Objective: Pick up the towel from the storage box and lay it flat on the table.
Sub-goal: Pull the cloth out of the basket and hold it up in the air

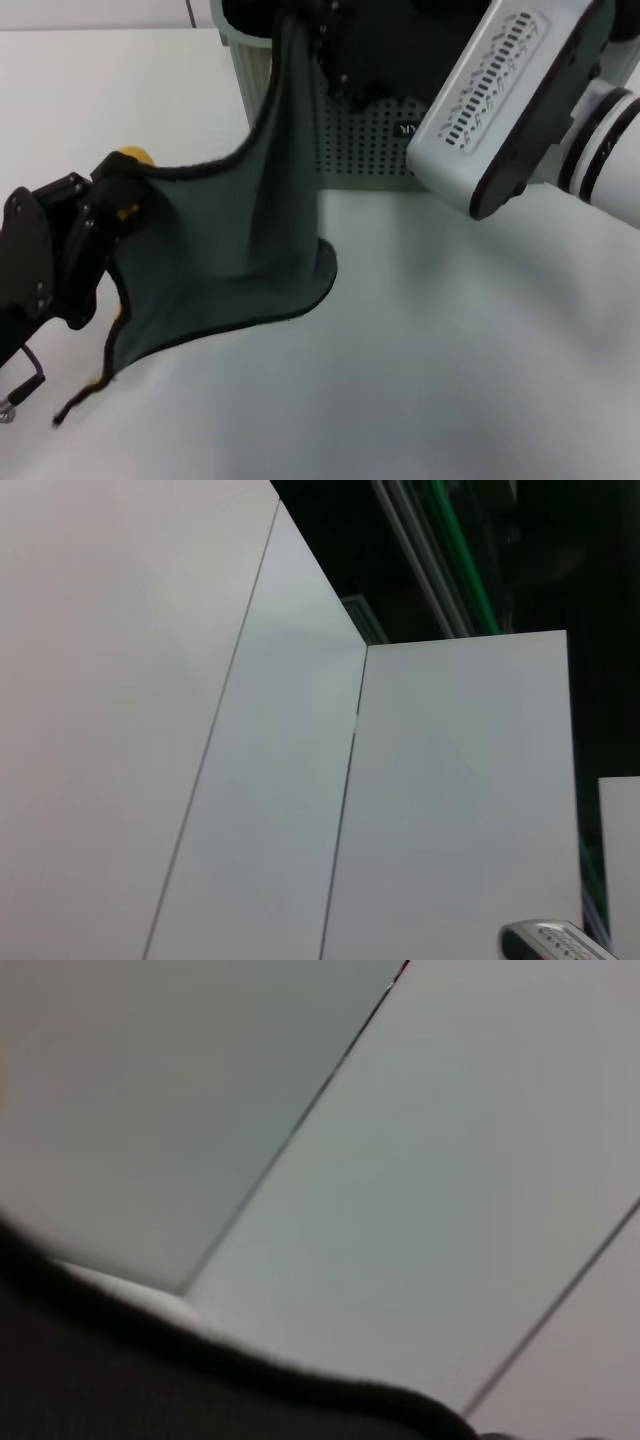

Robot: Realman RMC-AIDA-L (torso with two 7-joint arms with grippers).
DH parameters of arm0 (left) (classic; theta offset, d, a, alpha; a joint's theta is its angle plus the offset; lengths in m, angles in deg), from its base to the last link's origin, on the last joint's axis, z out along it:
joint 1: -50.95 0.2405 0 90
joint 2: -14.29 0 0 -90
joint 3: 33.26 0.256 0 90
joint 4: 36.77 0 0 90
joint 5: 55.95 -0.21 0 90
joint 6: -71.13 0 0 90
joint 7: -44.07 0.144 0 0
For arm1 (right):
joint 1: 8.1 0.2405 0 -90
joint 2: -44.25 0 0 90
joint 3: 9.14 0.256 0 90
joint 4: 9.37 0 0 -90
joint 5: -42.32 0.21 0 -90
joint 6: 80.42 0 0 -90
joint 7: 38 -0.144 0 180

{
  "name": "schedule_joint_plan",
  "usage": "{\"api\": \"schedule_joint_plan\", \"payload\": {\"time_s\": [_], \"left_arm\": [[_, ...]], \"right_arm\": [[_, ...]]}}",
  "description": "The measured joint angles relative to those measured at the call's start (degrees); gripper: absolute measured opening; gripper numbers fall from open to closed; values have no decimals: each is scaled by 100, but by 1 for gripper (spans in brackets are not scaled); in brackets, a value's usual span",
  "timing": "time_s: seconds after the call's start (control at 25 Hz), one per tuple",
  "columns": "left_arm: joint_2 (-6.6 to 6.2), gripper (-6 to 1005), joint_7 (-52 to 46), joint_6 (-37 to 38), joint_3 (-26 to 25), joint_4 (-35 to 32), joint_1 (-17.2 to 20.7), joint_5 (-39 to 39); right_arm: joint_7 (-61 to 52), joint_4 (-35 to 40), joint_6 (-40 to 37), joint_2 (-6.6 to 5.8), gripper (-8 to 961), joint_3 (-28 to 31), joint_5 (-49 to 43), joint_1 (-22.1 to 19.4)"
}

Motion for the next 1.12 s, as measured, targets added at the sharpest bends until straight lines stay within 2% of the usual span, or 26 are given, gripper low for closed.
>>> {"api": "schedule_joint_plan", "payload": {"time_s": [0.12, 0.32, 0.44, 0.56, 0.68, 0.72, 0.76, 0.84, 0.92, 1.0, 1.12], "left_arm": [[57, 11, 116, 0, -3, 115, -31, 22], [128, 11, 157, 0, -3, 145, -50, 27], [140, 11, 163, 0, -3, 145, -47, 33], [141, 11, 164, 0, -3, 145, -43, 35], [141, 11, 164, 0, -2, 143, -48, 19], [141, 11, 163, 0, 0, 143, -48, 11], [134, 11, 164, 0, 9, 142, -49, 3], [113, 12, 164, 0, 28, 140, -48, -36], [100, 12, 163, 0, 29, 140, -44, -74], [101, 12, 163, 1, 17, 140, -33, -81], [103, 12, 162, 5, -3, 133, -9, -80]], "right_arm": [[400, -425, -771, 193, 26, 27, -4, -24], [242, -1120, -2123, 255, 27, -111, -24, 142], [-516, -1366, -2819, 157, 27, -227, -220, 288], [-1947, -1466, -3119, -18, 27, -233, -887, 450], [-3194, -1535, -3242, -142, 28, -135, -1725, 531], [-3194, -1535, -3242, -142, 28, -135, -1725, 531], [-4078, -1475, -3092, -196, 28, 6, -2417, 536], [-4513, -1405, -2984, -234, 28, 73, -2797, 529], [-5336, -1369, -3088, -348, 28, 165, -3423, 496], [-5963, -1462, -3457, -444, 28, 275, -3850, 478], [-7031, -1721, -4265, -511, 29, 612, -4646, 455]]}}
